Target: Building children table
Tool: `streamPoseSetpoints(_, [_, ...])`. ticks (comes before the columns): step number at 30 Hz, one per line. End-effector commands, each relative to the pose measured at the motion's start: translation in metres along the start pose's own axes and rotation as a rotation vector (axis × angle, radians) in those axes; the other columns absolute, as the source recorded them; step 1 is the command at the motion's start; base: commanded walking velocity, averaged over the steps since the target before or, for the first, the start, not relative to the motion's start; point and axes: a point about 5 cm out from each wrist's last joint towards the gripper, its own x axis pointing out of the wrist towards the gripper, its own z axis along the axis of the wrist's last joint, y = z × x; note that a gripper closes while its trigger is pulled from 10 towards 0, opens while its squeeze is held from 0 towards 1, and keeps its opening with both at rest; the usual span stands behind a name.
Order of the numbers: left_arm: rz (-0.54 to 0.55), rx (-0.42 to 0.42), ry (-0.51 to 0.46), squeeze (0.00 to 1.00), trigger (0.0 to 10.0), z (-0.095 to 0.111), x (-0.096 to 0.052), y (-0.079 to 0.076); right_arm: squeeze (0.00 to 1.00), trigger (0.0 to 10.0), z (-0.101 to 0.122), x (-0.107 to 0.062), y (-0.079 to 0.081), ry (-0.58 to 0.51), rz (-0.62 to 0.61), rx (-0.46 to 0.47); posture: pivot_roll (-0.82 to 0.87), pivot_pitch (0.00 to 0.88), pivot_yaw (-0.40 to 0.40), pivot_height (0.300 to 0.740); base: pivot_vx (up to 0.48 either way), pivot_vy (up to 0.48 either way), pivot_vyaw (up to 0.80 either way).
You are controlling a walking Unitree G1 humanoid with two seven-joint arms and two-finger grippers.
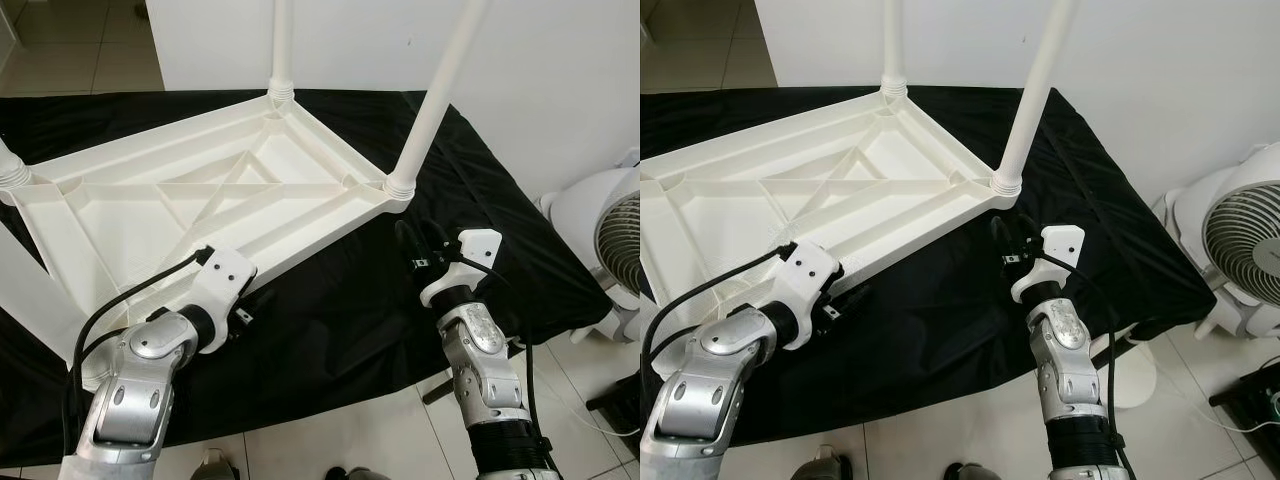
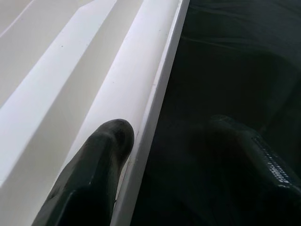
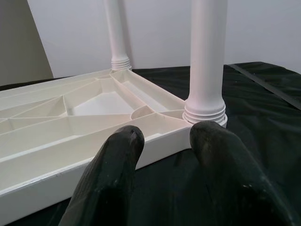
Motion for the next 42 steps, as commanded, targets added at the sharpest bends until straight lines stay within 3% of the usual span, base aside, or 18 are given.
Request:
streamPoseSetpoints(1, [0.029,-0.011,0.024,0.0,10.0,-0.004,0.003,-0.001,0.0,10.0,-0.003,-0.003,-0.004,0.023,-0.011,-0.012,0.1,0.103,-0.084,0.74,0.0,0.0,0.0])
streamPoseSetpoints(9, [0.123,-0.027,0.085,0.0,10.0,-0.01,0.009,0.012,0.0,10.0,-0.002,-0.004,-0.006,0.023,-0.022,-0.017,0.09,0.104,-0.079,0.74,0.0,0.0,0.0])
streamPoseSetpoints(10, [0.145,-0.026,0.107,0.0,9.3,-0.012,0.011,0.014,0.0,10.0,-0.002,-0.004,-0.006,0.023,-0.024,-0.017,0.09,0.104,-0.079,0.74,0.0,0.0,0.0])
streamPoseSetpoints(11, [0.145,-0.026,0.107,0.0,9.3,-0.012,0.011,0.014,0.0,10.0,-0.002,-0.004,-0.006,0.023,-0.024,-0.017,0.09,0.104,-0.079,0.74,0.0,0.0,0.0])
streamPoseSetpoints(12, [0.16,-0.026,0.12,0.0,0.9,-0.013,0.012,0.016,0.0,10.0,-0.002,-0.004,-0.005,0.023,-0.025,-0.017,0.09,0.104,-0.079,0.74,0.0,0.0,0.0])
streamPoseSetpoints(13, [0.18,-0.015,0.132,0.0,0.0,-0.014,0.013,0.017,0.0,10.0,-0.002,-0.004,-0.005,0.022,-0.026,-0.017,0.09,0.103,-0.078,0.74,0.0,0.0,0.0])
streamPoseSetpoints(27, [0.236,0.007,0.098,0.0,0.0,0.0,0.031,0.016,0.0,10.0,-0.002,-0.002,-0.004,0.017,-0.03,-0.013,0.09,0.102,-0.077,0.74,0.0,0.0,0.0])
streamPoseSetpoints(30, [0.229,0.007,0.066,0.0,0.0,0.014,0.045,0.011,0.0,10.0,-0.002,-0.001,-0.003,0.016,-0.03,-0.01,0.09,0.101,-0.075,0.74,0.0,0.0,0.0])
streamPoseSetpoints(42, [0.192,0.01,0.001,0.0,0.0,0.038,0.074,-0.007,0.0,10.0,-0.002,0.001,0.001,0.011,-0.032,0.0,0.09,0.099,-0.068,0.74,0.0,0.0,0.0])
